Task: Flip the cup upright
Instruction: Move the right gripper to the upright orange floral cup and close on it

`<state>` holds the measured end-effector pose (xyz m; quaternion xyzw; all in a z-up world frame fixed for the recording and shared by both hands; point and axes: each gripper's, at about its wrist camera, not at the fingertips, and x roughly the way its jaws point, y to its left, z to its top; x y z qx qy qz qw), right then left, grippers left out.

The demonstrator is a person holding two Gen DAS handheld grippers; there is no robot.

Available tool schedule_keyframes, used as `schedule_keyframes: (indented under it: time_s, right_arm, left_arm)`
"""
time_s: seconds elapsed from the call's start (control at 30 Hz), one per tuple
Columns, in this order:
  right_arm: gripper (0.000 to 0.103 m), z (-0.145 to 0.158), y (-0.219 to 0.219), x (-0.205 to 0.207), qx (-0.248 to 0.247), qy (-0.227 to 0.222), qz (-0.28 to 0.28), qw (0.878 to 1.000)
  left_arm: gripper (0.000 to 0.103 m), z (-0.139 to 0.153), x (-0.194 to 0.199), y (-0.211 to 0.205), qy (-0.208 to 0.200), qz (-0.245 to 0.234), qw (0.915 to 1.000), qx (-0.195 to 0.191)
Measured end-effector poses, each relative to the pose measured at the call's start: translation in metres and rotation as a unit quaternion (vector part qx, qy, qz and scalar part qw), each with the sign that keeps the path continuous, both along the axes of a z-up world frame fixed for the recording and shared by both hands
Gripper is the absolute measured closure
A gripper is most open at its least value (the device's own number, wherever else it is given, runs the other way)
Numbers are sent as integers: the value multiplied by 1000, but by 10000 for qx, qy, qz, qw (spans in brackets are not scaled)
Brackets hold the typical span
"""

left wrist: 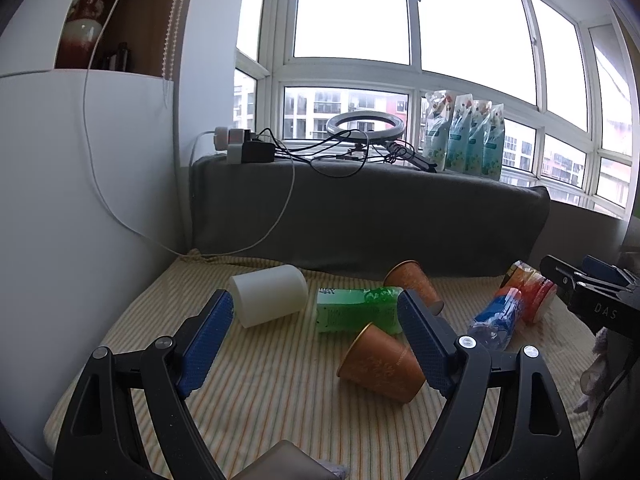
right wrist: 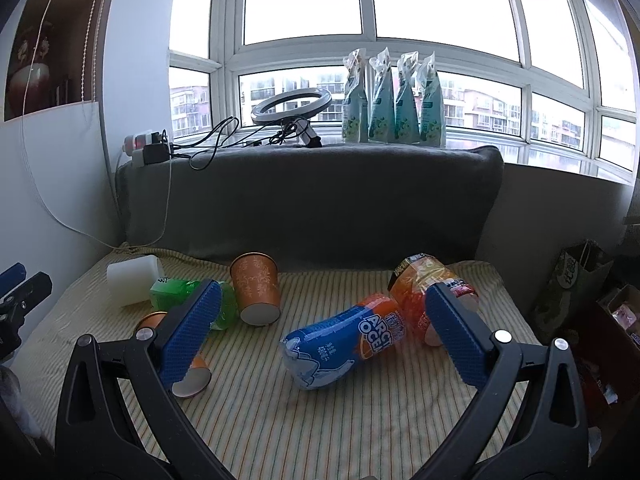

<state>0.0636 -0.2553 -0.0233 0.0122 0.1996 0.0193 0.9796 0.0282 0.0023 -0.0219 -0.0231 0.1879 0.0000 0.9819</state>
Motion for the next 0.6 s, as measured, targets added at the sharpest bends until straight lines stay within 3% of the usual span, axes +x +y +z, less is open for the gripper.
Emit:
schedule_keyframes:
  time_s: [0.33, 0.6]
  right_arm:
    - [0, -11, 11, 66, 122, 775, 656, 9948]
    - [0, -25, 16, 113, 448, 1498, 1096, 9816]
  left_arm:
    - [19, -14, 10, 8, 262, 35, 9996, -52]
    - [19, -27, 17, 20, 591, 95, 9979, -243]
